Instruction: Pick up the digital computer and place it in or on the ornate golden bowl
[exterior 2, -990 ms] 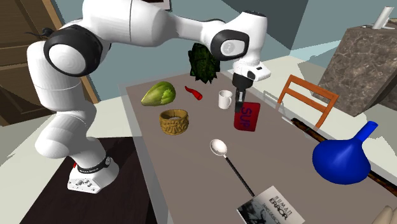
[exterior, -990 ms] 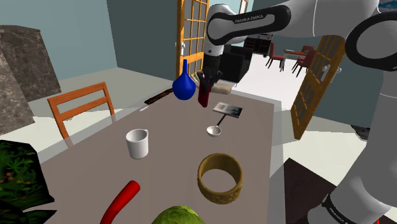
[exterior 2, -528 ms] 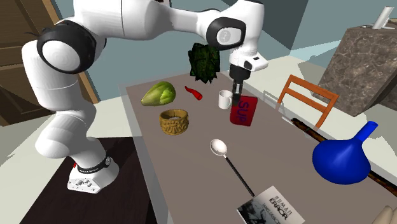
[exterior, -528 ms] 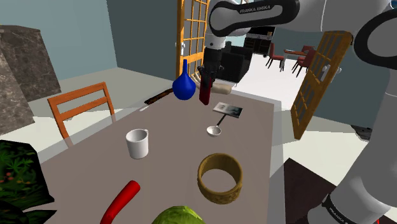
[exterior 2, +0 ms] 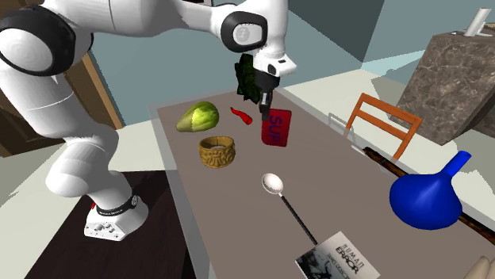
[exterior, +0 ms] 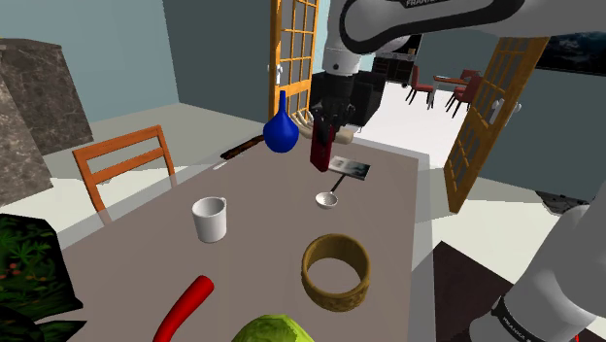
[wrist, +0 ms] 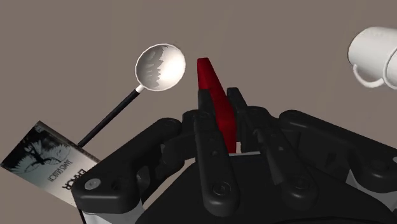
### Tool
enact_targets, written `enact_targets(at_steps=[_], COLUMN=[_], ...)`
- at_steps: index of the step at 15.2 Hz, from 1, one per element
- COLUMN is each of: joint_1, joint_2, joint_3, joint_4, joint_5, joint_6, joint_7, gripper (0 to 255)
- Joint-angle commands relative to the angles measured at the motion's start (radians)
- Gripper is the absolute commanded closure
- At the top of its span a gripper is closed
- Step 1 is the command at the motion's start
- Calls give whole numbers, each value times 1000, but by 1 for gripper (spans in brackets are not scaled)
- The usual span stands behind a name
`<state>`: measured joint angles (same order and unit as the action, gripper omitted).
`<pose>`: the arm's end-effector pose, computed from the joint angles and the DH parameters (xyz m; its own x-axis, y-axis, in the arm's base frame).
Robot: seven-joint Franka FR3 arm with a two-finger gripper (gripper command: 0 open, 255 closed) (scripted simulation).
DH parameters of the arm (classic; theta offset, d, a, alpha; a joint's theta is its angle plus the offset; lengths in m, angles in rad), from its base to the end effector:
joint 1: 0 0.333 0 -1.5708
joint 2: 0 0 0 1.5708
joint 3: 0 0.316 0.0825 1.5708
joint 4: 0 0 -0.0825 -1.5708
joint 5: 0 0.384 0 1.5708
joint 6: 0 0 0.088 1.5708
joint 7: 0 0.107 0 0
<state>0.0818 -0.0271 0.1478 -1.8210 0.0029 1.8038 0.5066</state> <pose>0.5409 0.1275 0.5403 0.9616 -0.2741 0.0090 -0.2741 -0.9617 -0.0037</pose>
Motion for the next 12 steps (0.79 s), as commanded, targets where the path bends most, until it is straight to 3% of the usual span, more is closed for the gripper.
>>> enact_targets(at_steps=[1, 12], joint_1=[15, 105], joint_2=[-64, -359], joint_3=[15, 111], joint_4=[-69, -312], joint_5=[10, 92], joint_6=[6, -37], joint_7=[28, 182], gripper=[255, 255])
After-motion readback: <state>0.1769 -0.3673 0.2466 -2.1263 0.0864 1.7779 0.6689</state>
